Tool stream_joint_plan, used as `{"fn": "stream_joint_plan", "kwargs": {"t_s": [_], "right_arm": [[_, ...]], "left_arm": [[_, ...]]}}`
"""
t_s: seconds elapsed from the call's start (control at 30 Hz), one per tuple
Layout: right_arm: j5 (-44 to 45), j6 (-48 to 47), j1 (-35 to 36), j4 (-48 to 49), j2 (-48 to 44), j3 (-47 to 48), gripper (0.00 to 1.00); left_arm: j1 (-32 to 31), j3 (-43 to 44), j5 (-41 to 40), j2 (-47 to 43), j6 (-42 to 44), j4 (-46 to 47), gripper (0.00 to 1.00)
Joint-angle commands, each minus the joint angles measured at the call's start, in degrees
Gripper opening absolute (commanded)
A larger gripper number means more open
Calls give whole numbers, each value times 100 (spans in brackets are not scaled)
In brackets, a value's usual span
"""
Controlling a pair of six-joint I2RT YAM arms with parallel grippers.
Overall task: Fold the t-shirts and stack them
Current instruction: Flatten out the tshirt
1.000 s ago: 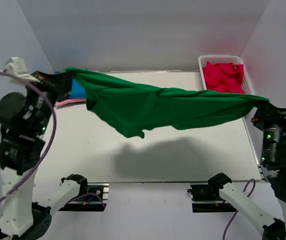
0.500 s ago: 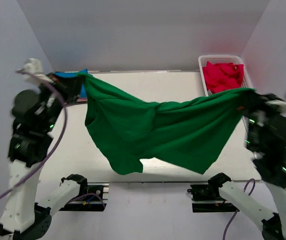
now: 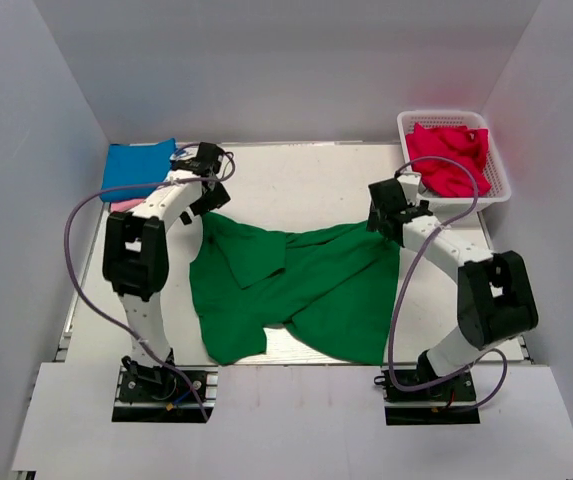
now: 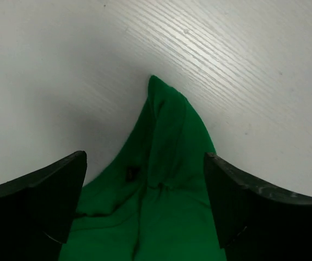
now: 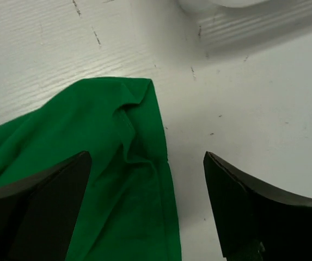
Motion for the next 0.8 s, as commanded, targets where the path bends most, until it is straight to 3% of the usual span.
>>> {"fn": "stream_joint_plan", "kwargs": {"t_s": [0.0,0.2,0.23,0.43,0.6,0.7,0.77], "right_arm": [[-439,144,-77,62,-136,511,90],[-1774,108,-69,53,-671,2,90],[-1950,187,-69,1,-742,-69,90],[-3076,407,-69,466,-1689,-1420,90],[-3901,697,-51,904,-2008,-2028,90],[-4358,802,-51,1159,-2008,-2406,90],[-4544,838,-51,1449,-1965,-2617,90]], "left_arm": [[42,498,-441,-416,-239,-692,100],[-73,-1124,850,-1531,331,344,100],[-134,-1373,1408,-1663,445,580,100],[-397,-3403,3116,-2683,516,1496,100],[-916,-4292,3339,-3203,245,1629,100],[-1109,-4425,2989,-3108,104,1769,100],[-1171,-4224,2917,-2931,103,1769,91]]}}
